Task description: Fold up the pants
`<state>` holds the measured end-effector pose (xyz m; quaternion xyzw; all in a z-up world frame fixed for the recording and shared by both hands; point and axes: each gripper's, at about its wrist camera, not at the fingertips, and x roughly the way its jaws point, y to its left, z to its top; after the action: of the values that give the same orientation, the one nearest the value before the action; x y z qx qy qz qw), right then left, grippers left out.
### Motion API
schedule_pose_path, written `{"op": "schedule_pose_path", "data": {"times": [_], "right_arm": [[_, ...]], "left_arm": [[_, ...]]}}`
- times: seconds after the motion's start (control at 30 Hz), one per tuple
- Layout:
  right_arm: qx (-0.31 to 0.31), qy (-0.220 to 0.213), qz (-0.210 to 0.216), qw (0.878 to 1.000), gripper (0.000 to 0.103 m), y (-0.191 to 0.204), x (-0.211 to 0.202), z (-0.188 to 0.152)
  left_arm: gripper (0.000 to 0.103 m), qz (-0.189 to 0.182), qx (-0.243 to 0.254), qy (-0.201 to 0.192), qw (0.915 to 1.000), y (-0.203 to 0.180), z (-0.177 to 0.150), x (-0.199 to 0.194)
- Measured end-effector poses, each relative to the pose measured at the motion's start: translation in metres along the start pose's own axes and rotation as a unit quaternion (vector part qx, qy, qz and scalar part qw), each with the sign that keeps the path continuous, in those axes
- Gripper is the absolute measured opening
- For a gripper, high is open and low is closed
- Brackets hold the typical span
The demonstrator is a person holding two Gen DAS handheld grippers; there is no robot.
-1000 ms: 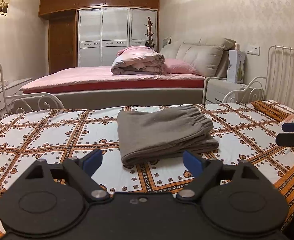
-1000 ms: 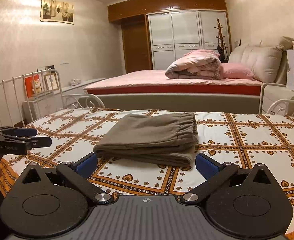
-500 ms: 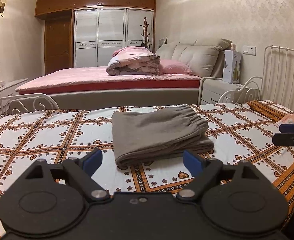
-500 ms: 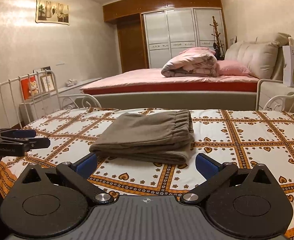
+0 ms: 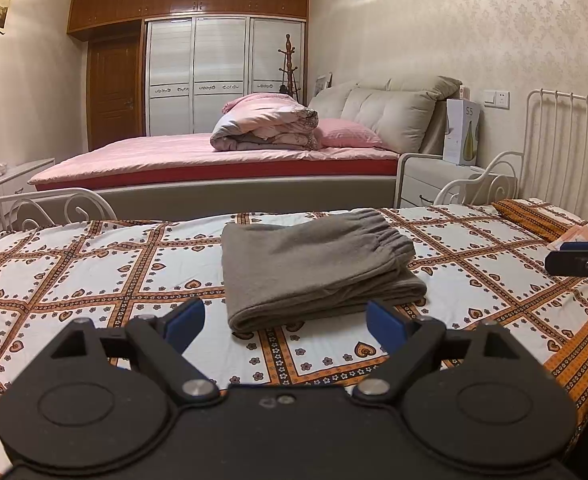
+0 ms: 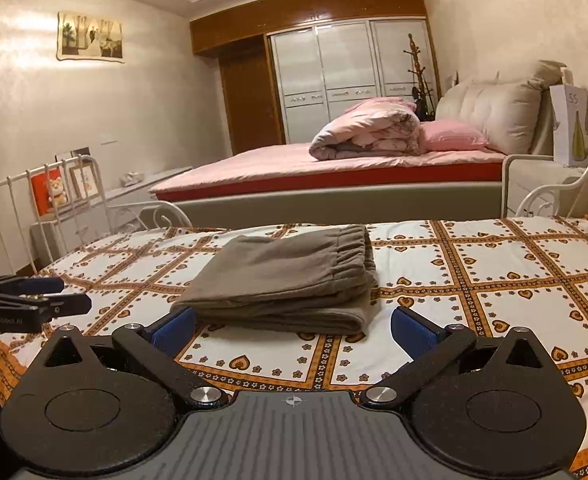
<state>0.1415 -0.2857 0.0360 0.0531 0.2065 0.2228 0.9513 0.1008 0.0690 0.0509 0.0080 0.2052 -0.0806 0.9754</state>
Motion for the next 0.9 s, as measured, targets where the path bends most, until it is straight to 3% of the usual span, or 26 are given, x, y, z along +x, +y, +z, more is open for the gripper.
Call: {"op": "schedule_pose_path", "data": {"times": [0.9], "right_arm": [[-0.013, 0.004, 0.006, 1.000, 0.103, 0.0038, 0.0011, -0.0007]], "left_arm": [[0.081, -0.003, 0.003, -0.001, 1.0000, -0.0027, 0.0003, -0.0005]]}}
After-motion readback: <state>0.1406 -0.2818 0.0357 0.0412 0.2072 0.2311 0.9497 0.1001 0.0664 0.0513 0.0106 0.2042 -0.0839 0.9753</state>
